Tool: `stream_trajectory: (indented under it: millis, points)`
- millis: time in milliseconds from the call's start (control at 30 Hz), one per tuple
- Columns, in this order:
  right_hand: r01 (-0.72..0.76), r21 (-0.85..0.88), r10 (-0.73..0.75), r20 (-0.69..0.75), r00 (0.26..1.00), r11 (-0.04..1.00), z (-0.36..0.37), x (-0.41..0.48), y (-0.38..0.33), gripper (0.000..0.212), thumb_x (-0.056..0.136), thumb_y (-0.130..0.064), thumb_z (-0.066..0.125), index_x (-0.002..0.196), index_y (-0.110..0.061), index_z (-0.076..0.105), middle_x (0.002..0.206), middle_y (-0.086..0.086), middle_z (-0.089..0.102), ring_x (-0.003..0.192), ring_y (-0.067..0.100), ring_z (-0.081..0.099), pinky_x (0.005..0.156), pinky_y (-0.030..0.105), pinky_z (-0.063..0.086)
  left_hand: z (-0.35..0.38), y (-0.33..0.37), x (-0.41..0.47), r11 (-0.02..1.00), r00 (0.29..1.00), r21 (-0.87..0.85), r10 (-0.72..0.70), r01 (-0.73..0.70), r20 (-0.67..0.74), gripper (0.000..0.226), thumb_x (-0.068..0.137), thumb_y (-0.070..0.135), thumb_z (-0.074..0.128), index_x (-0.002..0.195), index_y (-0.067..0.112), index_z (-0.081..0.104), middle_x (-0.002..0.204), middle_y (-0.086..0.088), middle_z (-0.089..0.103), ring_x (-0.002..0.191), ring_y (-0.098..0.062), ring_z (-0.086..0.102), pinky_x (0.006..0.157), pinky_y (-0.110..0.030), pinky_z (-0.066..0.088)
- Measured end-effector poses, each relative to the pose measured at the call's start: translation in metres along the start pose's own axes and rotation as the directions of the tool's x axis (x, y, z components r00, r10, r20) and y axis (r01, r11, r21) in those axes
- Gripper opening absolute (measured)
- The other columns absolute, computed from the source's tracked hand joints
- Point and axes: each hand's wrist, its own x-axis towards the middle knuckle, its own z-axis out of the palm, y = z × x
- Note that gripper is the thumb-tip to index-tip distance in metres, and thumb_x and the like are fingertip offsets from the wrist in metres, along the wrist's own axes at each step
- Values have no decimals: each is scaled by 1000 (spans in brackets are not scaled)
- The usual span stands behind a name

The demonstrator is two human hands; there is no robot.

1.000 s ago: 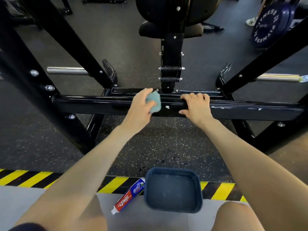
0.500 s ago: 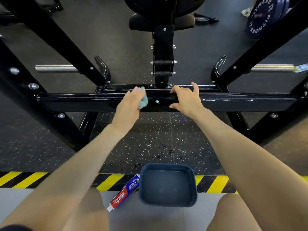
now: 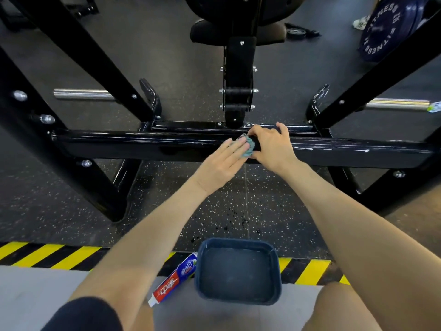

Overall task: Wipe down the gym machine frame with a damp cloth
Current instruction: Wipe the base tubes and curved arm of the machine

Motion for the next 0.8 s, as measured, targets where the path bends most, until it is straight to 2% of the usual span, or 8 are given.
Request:
stream_trajectory:
  millis: [133, 200, 300, 367, 500, 600, 733, 800]
  points:
    - [-7, -16, 8, 38, 999, 1000, -4, 0, 0, 52, 87, -44, 65, 128, -21, 44, 115, 4, 63, 115, 25, 55, 117, 37, 6, -17, -35, -46, 980, 991, 162, 102, -114, 84, 32, 90, -7, 49, 118, -1, 63, 133, -17, 57, 133, -33, 44, 115, -47, 27]
    - [-5, -14, 5, 27, 1000, 1000, -3, 0, 0, 52, 86, -45, 65, 128, -21, 44, 114, 4, 64, 114, 25, 55, 117, 37, 6, -27, -46, -64, 968, 989, 219, 104, -125, 103, 33, 89, -8, 48, 116, -2, 65, 132, -17, 58, 138, -34, 36, 117, -47, 19]
    - [2, -17, -1, 24, 1000, 1000, 0, 2, 1, 49, 87, -43, 64, 127, -21, 44, 115, 3, 63, 114, 25, 55, 117, 37, 5, -10, -19, -27, 972, 989, 200, 105, -125, 108, 29, 94, -5, 46, 110, 3, 70, 127, -14, 62, 127, -30, 52, 115, -46, 20]
    - [6, -31, -5, 23, 1000, 999, 1, 3, 1, 48, 88, -42, 64, 126, -21, 43, 116, 2, 63, 113, 24, 56, 117, 38, 5, -7, -8, -17, 972, 986, 191, 113, -136, 125, 30, 99, -1, 43, 105, 5, 72, 123, -11, 65, 123, -29, 56, 116, -43, 21]
    - [8, -26, -7, 31, 999, 1000, 2, 3, 2, 53, 86, -46, 66, 126, -21, 43, 114, 1, 63, 112, 24, 56, 118, 38, 4, -24, -29, -50, 969, 998, 249, 13, 4, -64, 36, 99, -4, 38, 100, 4, 74, 118, -11, 68, 117, -31, 60, 116, -42, 16]
    - [11, -42, -9, 48, 999, 999, 1, 3, 1, 52, 86, -46, 65, 126, -21, 42, 115, 1, 64, 113, 23, 56, 118, 38, 2, -14, -9, -26, 977, 1000, 212, -18, 21, -17, 26, 93, -4, 50, 104, 3, 73, 119, -13, 67, 118, -32, 59, 115, -42, 18]
    - [0, -52, 3, 54, 999, 999, -1, 3, -1, 54, 85, -47, 65, 126, -21, 42, 114, 1, 64, 114, 24, 57, 118, 38, 2, -12, -19, -32, 981, 998, 192, 16, -3, -67, 33, 100, -1, 40, 103, 4, 73, 121, -12, 66, 119, -32, 58, 112, -45, 27]
    - [5, -50, -3, 41, 999, 999, -1, 3, 1, 54, 85, -47, 65, 127, -20, 42, 111, 2, 64, 113, 24, 57, 119, 38, 2, -17, -31, -48, 968, 998, 249, 19, -3, -65, 29, 98, -1, 44, 103, 4, 72, 122, -12, 66, 120, -33, 57, 114, -45, 24]
